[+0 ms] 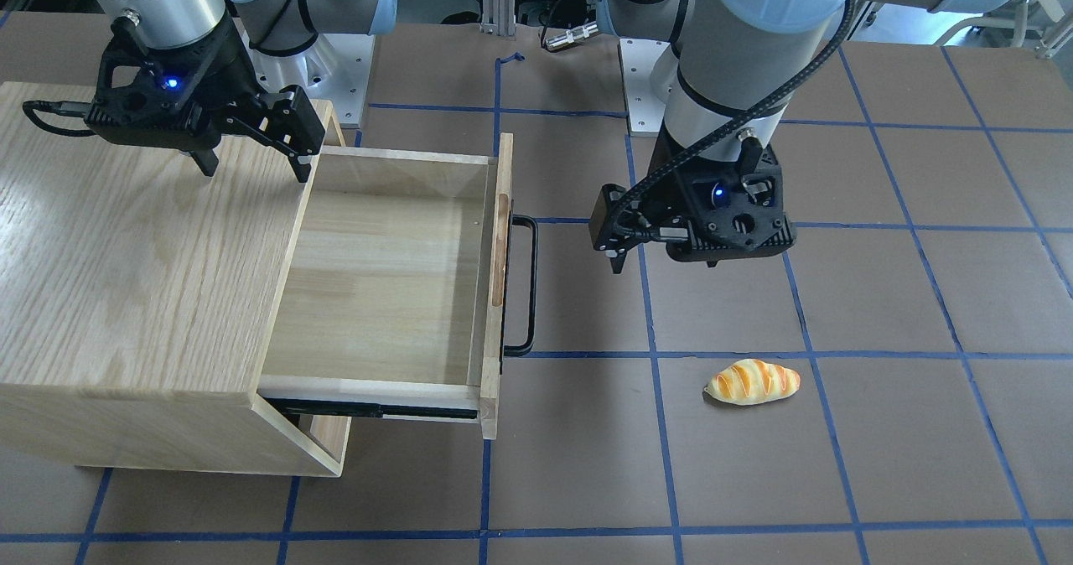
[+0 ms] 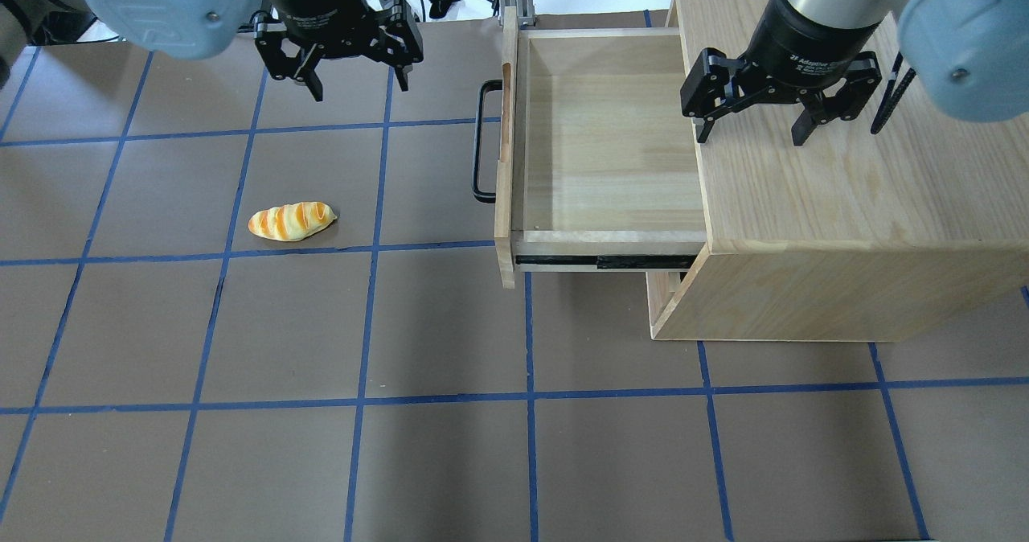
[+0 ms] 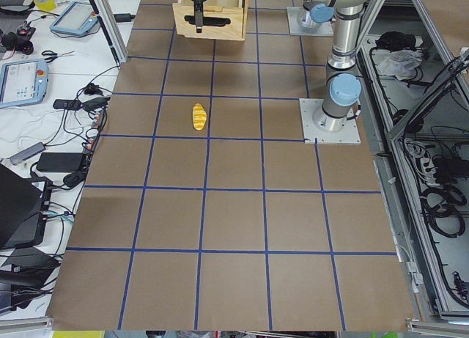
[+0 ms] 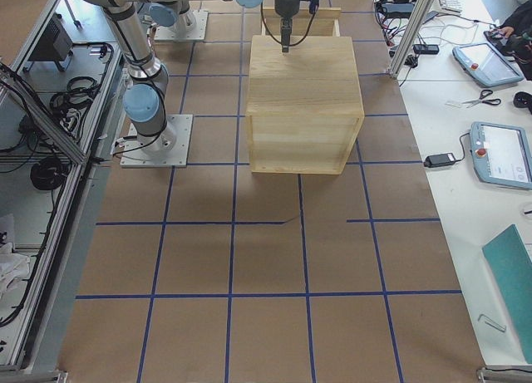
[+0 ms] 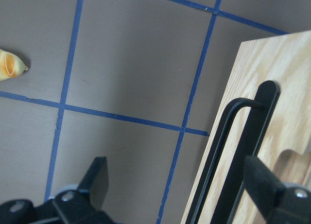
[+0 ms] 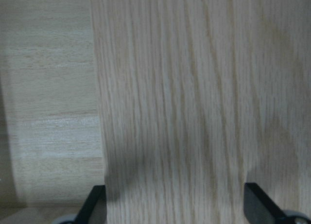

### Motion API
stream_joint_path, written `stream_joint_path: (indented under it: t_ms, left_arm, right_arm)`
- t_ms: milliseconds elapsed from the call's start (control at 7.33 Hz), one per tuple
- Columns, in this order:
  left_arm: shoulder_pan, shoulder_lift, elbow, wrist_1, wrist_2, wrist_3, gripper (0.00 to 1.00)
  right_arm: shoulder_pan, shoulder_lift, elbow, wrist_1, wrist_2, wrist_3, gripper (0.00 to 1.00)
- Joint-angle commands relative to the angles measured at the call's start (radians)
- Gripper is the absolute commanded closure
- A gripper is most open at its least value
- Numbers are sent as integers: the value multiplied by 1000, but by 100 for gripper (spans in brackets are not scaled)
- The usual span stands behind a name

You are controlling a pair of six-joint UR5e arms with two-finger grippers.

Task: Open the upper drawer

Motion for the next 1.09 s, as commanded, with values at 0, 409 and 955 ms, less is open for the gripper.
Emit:
stream_joint_path:
  t_ms: [0,409,955]
  left_arm:
    - [8,67,-45,-55,82,51,0]
    - [47,114,-113,-58,82,176,0]
    - [180,172,-113,-112,-26,258,0]
  right_arm:
    - [0,0,0,0,0,0,0]
    - [0,0,0,0,0,0,0]
    - [0,0,0,0,0,0,0]
